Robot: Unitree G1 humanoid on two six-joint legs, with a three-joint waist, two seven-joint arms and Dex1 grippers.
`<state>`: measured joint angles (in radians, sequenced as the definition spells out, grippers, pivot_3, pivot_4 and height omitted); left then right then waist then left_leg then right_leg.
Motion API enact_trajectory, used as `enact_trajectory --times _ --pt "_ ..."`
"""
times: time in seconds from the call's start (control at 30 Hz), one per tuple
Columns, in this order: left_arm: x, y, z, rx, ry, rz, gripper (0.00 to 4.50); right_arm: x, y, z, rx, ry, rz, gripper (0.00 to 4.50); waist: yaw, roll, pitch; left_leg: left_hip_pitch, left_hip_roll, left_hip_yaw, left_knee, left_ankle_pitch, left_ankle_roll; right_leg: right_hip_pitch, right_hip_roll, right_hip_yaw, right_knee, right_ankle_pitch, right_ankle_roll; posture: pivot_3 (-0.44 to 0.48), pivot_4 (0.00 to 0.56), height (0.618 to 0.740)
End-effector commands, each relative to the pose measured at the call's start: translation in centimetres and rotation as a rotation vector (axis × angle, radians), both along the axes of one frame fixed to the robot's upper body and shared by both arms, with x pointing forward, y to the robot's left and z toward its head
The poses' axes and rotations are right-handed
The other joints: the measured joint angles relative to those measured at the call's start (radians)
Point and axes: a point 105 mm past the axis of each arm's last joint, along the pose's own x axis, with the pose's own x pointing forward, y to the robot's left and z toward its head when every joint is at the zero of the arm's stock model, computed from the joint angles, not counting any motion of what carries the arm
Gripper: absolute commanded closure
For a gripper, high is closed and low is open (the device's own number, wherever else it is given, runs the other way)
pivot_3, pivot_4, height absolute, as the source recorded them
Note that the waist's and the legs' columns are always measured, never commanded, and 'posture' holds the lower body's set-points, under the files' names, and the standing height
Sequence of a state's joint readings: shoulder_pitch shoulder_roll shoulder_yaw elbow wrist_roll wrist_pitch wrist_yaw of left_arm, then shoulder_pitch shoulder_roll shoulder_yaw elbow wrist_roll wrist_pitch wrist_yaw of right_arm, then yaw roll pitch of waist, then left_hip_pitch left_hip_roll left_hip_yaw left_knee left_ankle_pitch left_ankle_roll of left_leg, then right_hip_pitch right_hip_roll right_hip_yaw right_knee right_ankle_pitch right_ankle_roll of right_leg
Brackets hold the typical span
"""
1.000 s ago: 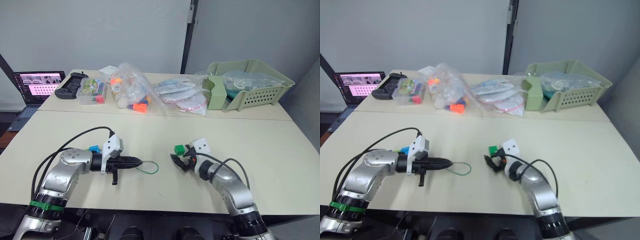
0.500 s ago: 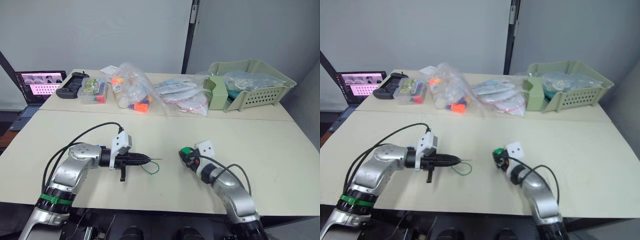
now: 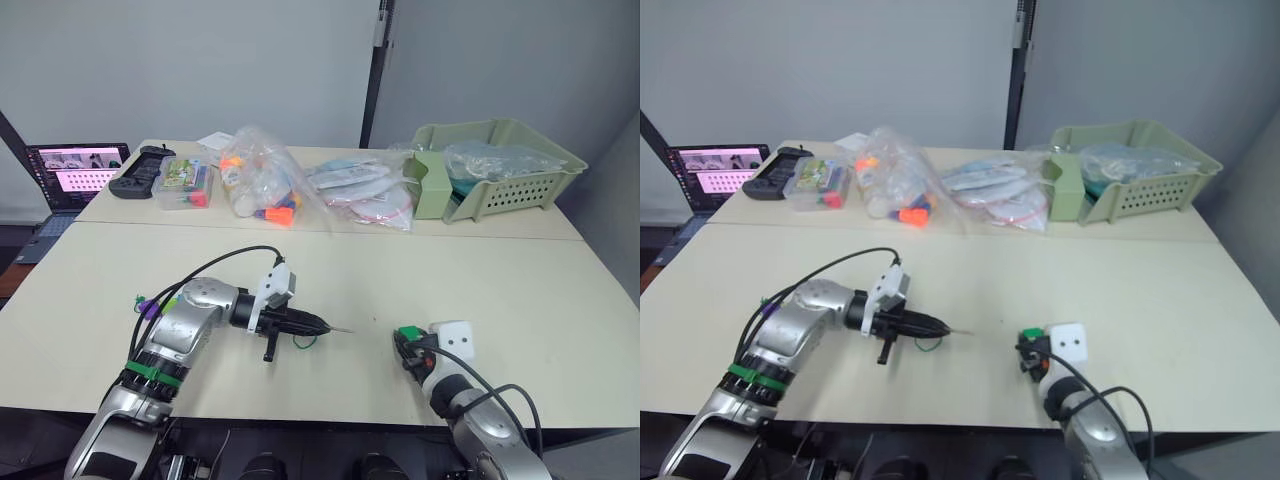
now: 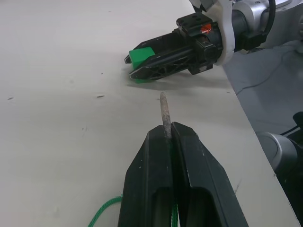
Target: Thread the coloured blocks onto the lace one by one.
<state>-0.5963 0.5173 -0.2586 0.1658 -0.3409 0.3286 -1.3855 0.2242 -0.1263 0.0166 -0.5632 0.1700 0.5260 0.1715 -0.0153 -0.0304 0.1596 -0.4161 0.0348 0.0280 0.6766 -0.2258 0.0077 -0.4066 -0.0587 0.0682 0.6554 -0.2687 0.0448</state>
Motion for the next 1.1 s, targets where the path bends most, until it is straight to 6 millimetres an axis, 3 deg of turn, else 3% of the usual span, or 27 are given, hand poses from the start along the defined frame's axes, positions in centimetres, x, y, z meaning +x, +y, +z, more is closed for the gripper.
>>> enact_trajectory --times 0.03,0.1,0.17,0.37,0.4,0.53,0.67,0.8,1.0,1.1 --pt "0.2 -0.5 0.7 0.0 -0.036 -0.047 4.5 -0.8 -0.1 0.7 0.012 -0.036 -0.045 3.3 0.001 0.0 0.0 0.0 0.0 0.0 0.0 0.0 0.0 0.0 0.0 0.0 0.0 0.0 0.0 0.0 0.15 0.732" --pt "0.2 -0.6 0.7 0.0 -0.035 -0.055 4.5 -1.1 -0.1 0.6 0.025 -0.036 -0.054 3.3 0.0 0.0 0.0 0.0 0.0 0.0 0.0 0.0 0.0 0.0 0.0 0.0 0.0 0.0 0.0 0.0 0.15 0.732" --pt "0.3 -0.8 0.6 -0.002 -0.034 -0.062 4.5 -1.3 0.1 0.8 0.032 -0.039 -0.039 2.24 0.003 0.0 0.0 0.0 0.0 0.0 0.0 0.0 0.0 0.0 0.0 0.0 0.0 0.0 0.0 0.0 0.15 0.732" --pt "0.2 -0.9 0.3 -0.009 -0.034 -0.062 4.5 -2.0 -0.3 2.7 0.017 -0.061 0.093 0.14 0.004 0.0 0.0 -0.001 0.0 -0.001 0.0 0.0 0.0 0.0 0.0 -0.001 -0.001 -0.001 0.0 0.0 0.15 0.732" --pt "0.1 -0.9 0.3 -0.012 -0.034 -0.056 4.5 -2.4 -0.3 3.4 0.013 -0.065 0.144 0.02 0.003 0.0 0.0 -0.001 0.0 -0.001 0.0 0.0 0.0 0.0 0.0 -0.001 -0.001 -0.001 0.0 0.0 0.15 0.732" --pt "0.0 -0.7 0.0 -0.023 -0.037 -0.029 4.5 -4.3 0.2 5.8 -0.012 -0.054 0.439 0.02 0.002 0.0 0.0 -0.001 0.0 -0.001 0.001 0.0 0.0 0.001 0.0 0.0 -0.001 -0.001 0.0 0.0 0.15 0.732" --pt "-0.3 -0.8 -0.2 -0.039 -0.042 -0.005 4.5 -4.3 -1.2 7.0 -0.182 0.033 0.679 0.02 -0.003 -0.001 0.0 0.001 0.0 -0.001 0.0 0.0 0.0 0.002 0.0 0.0 -0.001 -0.001 0.0 0.0 0.15 0.732" --pt "-0.8 -1.2 -0.5 -0.044 -0.044 0.005 4.5 -2.8 -2.7 6.9 -0.458 0.122 0.876 0.02 0.001 -0.001 0.001 0.001 -0.001 -0.001 0.0 0.0 0.0 0.002 0.0 0.0 -0.001 -0.001 0.0 0.0 0.15 0.732" --pt "-1.3 -1.5 -0.5 -0.049 -0.049 0.012 4.5 -0.4 -3.2 6.6 -0.617 0.144 1.029 0.02 0.004 -0.001 0.001 0.0 0.0 -0.001 0.0 0.0 0.0 0.002 0.0 0.0 -0.003 -0.001 0.0 0.0 0.15 0.732" --pt "-1.3 -1.6 -0.5 -0.051 -0.056 0.026 4.5 0.9 -3.1 5.5 -0.69 0.173 1.114 0.02 0.003 -0.001 0.001 -0.001 -0.001 -0.001 0.0 0.0 0.001 0.002 0.0 -0.001 -0.005 -0.001 0.001 0.0 0.15 0.732"
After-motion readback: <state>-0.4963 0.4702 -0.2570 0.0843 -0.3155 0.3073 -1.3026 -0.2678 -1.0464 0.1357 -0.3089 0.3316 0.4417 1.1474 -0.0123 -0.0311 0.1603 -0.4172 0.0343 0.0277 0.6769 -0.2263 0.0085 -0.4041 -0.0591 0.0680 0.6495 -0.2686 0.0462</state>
